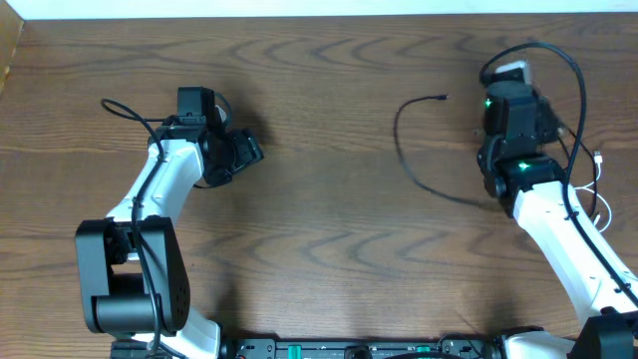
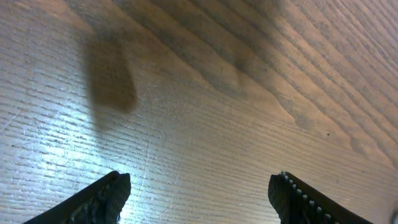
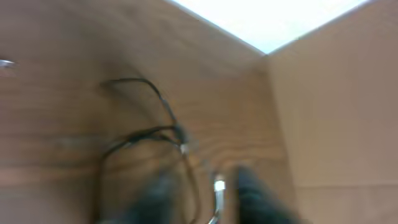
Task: Untangle cables
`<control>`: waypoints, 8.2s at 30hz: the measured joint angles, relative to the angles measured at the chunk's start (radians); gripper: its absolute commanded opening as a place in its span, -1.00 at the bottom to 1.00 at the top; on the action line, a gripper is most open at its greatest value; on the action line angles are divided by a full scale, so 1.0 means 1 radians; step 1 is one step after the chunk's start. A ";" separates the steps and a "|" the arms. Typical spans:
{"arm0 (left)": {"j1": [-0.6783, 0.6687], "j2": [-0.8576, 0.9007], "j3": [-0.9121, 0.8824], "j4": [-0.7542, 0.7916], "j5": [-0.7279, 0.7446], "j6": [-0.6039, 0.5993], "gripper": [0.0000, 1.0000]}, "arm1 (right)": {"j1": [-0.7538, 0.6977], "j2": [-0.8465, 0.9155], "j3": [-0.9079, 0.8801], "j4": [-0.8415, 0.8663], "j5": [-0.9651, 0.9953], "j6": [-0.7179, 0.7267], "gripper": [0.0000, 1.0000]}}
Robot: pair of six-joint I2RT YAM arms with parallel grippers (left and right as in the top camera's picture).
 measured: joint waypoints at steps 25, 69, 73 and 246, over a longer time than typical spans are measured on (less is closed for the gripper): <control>0.000 0.000 0.000 -0.004 0.000 0.000 0.54 | 0.124 0.324 0.000 0.137 -0.898 0.430 0.25; 0.000 0.000 0.000 -0.004 0.000 0.000 0.53 | -0.032 0.120 0.000 -0.015 0.222 0.309 0.47; 0.000 0.000 0.000 -0.004 0.000 0.000 0.54 | -0.113 0.120 0.000 -0.073 0.029 0.391 0.90; -0.006 0.001 -0.039 0.104 0.000 0.071 0.96 | -0.177 -1.426 -0.950 0.115 -0.703 0.468 0.99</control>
